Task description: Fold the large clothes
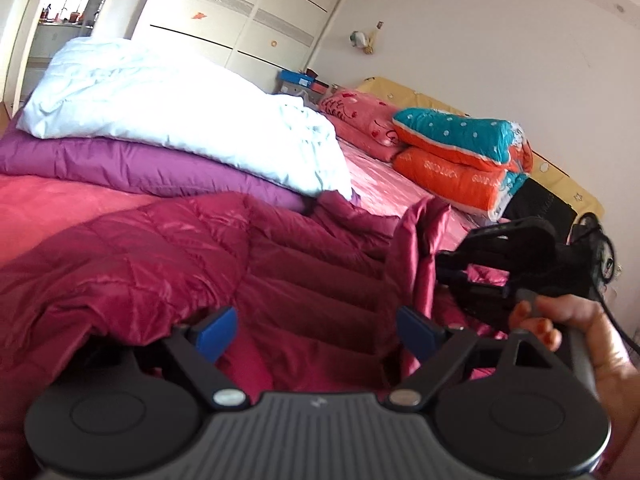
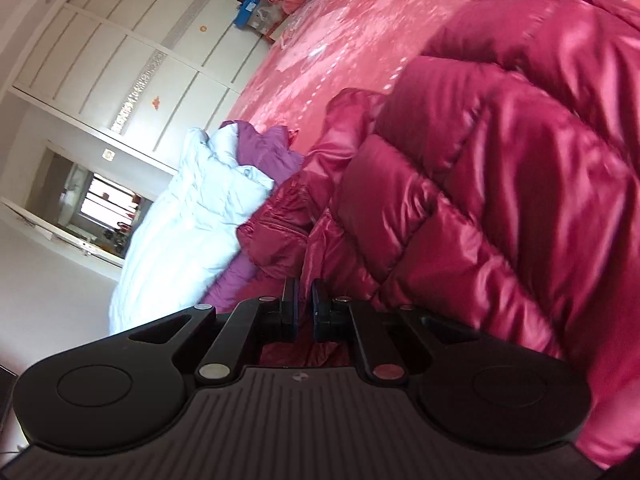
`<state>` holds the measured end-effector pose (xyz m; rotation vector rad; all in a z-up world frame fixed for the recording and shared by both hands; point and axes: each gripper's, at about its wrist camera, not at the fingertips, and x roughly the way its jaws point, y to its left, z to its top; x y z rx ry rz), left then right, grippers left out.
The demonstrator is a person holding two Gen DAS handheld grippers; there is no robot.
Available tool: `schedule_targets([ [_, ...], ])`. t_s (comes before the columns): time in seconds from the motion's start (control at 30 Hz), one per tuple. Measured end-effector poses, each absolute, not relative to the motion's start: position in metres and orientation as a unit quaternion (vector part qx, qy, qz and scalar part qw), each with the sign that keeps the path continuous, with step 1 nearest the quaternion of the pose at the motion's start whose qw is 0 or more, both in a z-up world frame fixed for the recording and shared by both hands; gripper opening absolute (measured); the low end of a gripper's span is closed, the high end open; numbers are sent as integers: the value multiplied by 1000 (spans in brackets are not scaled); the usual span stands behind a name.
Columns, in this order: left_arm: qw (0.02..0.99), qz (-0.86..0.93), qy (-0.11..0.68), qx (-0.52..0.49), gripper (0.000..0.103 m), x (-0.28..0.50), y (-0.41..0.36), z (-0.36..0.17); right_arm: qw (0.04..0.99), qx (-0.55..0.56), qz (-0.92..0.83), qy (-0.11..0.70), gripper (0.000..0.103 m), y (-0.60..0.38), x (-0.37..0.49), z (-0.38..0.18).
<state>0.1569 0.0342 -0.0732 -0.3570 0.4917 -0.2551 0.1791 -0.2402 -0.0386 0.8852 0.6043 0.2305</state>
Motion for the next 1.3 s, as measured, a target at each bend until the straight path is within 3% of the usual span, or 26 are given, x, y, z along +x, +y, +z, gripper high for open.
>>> schedule_targets([
  [0.43, 956, -91, 211, -180, 88, 157, 46, -69, 857, 378, 147, 317, 12, -201, 184, -52],
  [0.53, 962, -81, 195, -175, 88, 154, 47, -67, 863, 365, 144, 319, 22, -202, 181, -48],
  [0.57, 964, -77, 188, -175, 88, 153, 48, -66, 865, 360, 144, 319, 31, -202, 180, -45],
  [0.6, 965, -74, 181, -175, 88, 152, 49, -65, 868, 355, 145, 316, 54, -203, 177, -42],
  [0.67, 967, -70, 169, -175, 88, 150, 50, -63, 874, 349, 150, 302, 89, -202, 172, -37],
  [0.7, 969, -68, 163, -174, 88, 149, 50, -62, 879, 347, 151, 291, 96, -205, 164, -31],
  [1.0, 983, -86, 127, -104, 88, 141, 29, -57, 931, 292, 76, 205, 101, -269, 93, 5],
  [1.3, 984, -138, 114, 7, 87, 135, -2, -66, 963, 149, -40, 223, 100, -314, 84, -35],
])
